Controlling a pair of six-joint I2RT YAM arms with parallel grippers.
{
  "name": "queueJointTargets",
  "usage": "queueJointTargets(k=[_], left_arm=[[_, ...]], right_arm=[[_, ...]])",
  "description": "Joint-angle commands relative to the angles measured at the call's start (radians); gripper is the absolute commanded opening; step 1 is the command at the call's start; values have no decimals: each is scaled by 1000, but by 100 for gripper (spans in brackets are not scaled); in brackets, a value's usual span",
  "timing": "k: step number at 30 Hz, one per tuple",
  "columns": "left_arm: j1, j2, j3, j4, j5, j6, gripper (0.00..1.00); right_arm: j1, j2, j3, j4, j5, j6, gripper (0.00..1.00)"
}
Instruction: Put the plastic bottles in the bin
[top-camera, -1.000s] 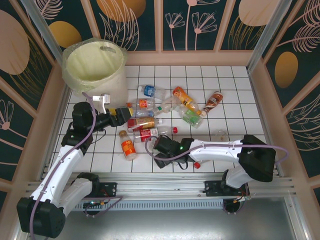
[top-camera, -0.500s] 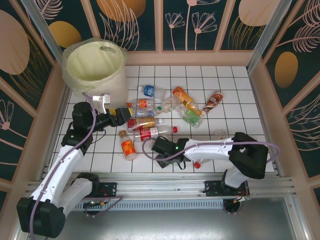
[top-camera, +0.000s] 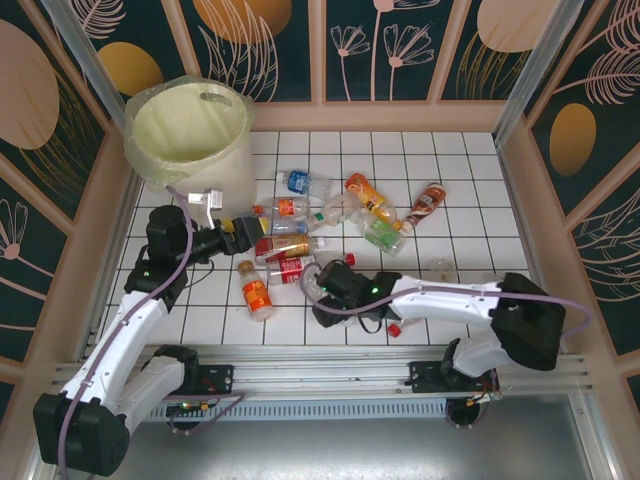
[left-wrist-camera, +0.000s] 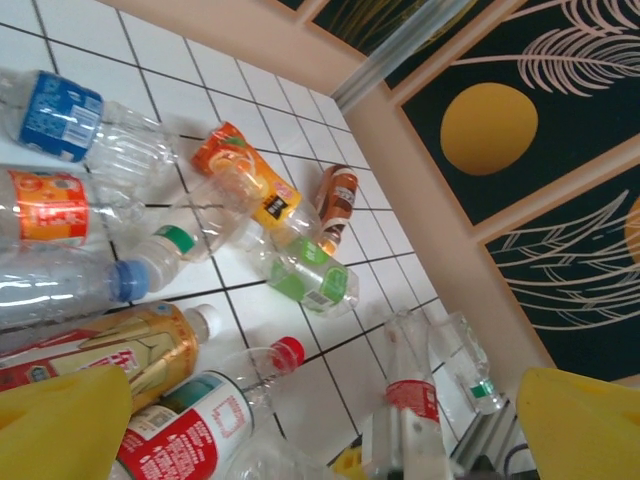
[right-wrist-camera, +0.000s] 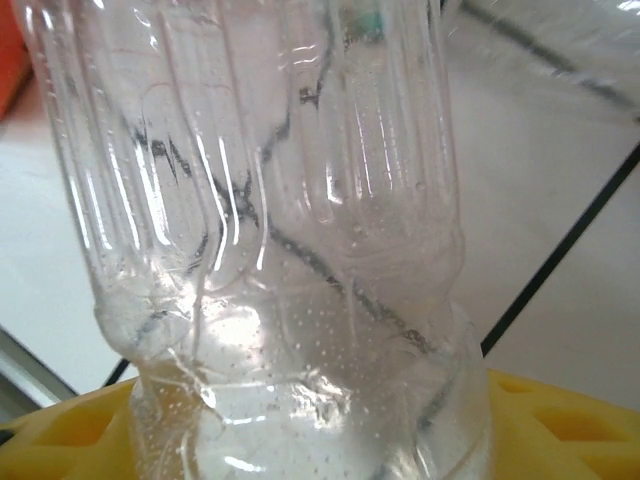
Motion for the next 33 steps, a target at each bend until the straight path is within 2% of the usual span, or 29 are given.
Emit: queueJointTargets(k=[1,9,15,27,33], left_arm=[[-37,-6,-17,80,19,-37,99],[-105,16,-90,292,28,-162,97],[-186,58,-115,440,33,-235,98],[-313,207,-104,585,3,-302,98],[-338,242,-102,658,7,-337,87]], right_arm=[[-66,-96,-17,77,-151,13,63],[-226,-244,-53,245,-419,78,63],[-299,-262,-67,374,-563,131,63],[-316,-254,-66,513,-685,161,64],[-319,-252,-83,533,-691,167,64]])
